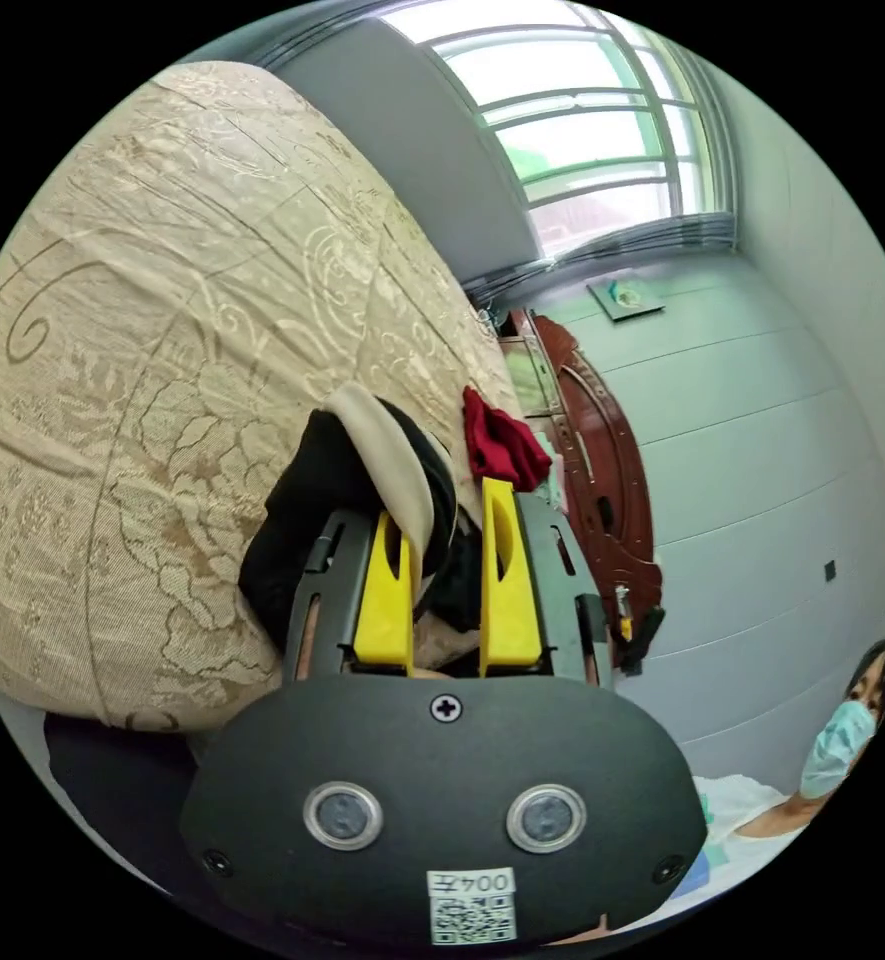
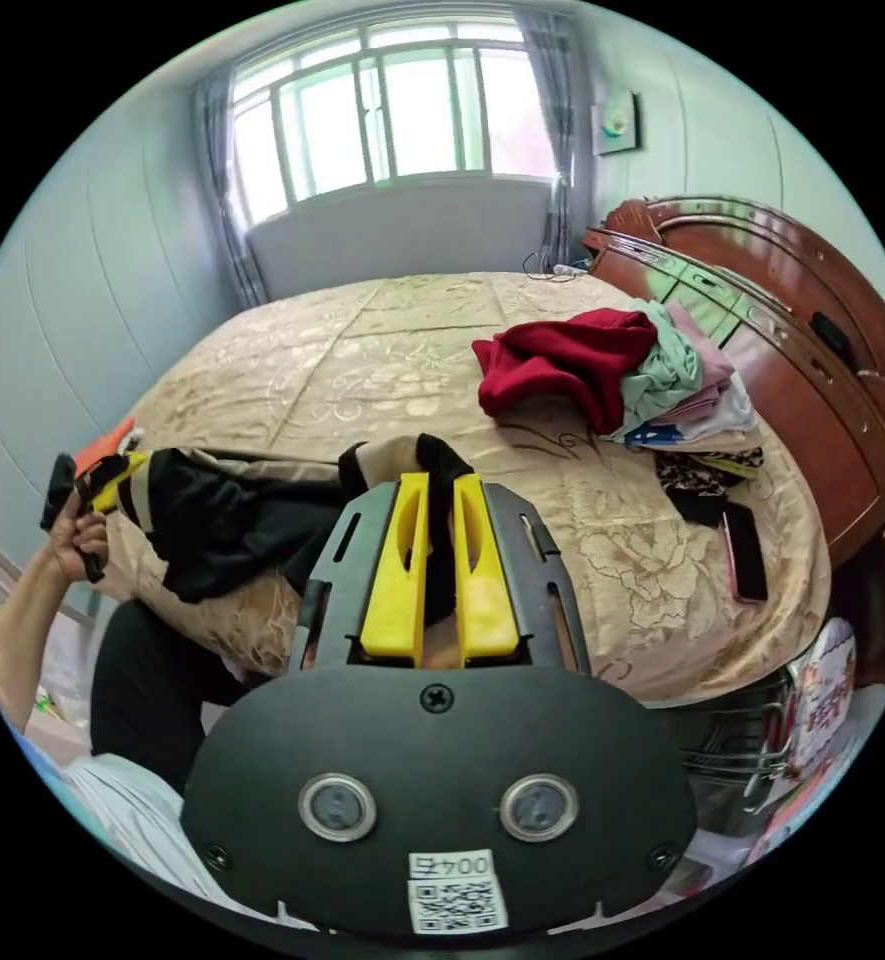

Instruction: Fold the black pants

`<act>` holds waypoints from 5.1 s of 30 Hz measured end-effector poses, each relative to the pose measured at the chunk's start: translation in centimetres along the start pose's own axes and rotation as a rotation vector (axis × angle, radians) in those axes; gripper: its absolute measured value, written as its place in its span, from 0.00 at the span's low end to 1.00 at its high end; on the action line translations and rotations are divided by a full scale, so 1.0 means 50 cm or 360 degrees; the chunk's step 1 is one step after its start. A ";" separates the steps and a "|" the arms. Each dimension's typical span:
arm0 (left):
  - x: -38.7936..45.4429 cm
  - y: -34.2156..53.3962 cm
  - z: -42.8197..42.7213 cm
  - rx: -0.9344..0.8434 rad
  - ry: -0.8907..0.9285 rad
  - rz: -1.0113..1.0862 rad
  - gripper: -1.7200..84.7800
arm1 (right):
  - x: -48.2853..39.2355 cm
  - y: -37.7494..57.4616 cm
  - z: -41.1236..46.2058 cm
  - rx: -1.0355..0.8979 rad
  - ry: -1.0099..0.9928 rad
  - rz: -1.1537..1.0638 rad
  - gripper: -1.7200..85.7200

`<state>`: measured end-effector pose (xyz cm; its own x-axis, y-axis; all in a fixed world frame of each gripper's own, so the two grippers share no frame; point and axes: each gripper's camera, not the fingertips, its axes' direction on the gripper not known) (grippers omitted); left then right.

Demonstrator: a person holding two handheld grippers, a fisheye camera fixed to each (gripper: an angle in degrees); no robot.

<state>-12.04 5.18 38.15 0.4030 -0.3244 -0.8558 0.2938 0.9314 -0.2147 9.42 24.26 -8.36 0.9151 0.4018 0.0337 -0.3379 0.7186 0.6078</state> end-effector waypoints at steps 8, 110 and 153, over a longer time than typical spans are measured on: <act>-0.003 0.047 0.035 0.0029 -0.0505 0.0198 0.13 | -0.212 -0.020 0.184 -0.0475 0.0408 -0.0468 0.11; 0.724 -0.236 0.216 0.0072 0.0504 0.0348 0.09 | -0.138 0.122 0.086 0.0441 -0.0815 0.0307 0.20; 0.191 -0.146 0.931 -0.0974 -0.0622 0.1608 0.18 | 0.458 0.701 0.336 -0.0061 -0.1170 0.1220 0.15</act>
<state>29.98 -12.39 53.46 0.4752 0.6526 -0.5902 -0.7077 0.6820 0.1843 22.20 49.13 27.04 0.3585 0.3224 0.8761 -0.8756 0.4416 0.1958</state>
